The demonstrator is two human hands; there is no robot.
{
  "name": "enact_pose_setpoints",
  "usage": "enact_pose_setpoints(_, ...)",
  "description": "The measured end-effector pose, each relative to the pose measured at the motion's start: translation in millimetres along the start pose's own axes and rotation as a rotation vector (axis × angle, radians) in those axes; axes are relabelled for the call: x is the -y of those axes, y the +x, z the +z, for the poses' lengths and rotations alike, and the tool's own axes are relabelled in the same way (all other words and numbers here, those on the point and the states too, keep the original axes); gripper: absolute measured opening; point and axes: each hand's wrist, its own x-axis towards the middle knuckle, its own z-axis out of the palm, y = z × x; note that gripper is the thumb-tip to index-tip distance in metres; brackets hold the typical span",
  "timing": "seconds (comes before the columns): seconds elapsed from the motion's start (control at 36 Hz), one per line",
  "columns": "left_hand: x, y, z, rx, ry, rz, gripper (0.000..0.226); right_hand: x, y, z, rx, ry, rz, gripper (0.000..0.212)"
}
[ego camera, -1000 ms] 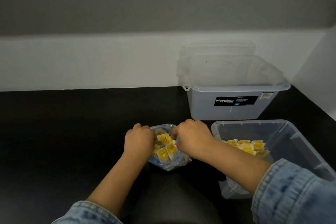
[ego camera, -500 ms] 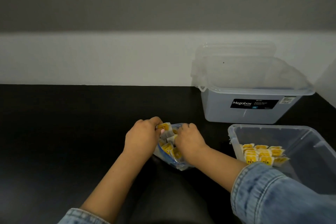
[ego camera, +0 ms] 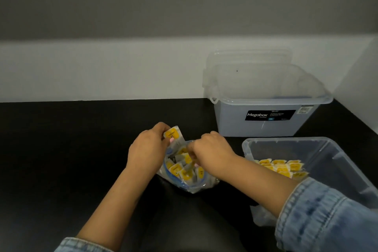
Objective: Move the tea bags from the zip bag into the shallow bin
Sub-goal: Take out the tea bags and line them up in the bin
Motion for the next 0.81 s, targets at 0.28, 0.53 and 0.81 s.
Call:
enact_pose_setpoints(0.28, -47.6, 1.5, 5.8, -0.001, -0.068, 0.119, 0.017, -76.7, -79.9, -43.7, -0.088, 0.199, 0.263, 0.013)
enact_pose_setpoints(0.53, -88.4, -3.6, 19.8, 0.054, -0.078, 0.230, 0.019, -152.8, -142.7, -20.0, 0.054, 0.074, 0.505, 0.008)
enact_pose_setpoints(0.81, -110.2, -11.1, 31.5, 0.049, -0.067, 0.294, 0.018, -173.1, -151.6, 45.7, 0.287, -0.027, 0.503, 0.008)
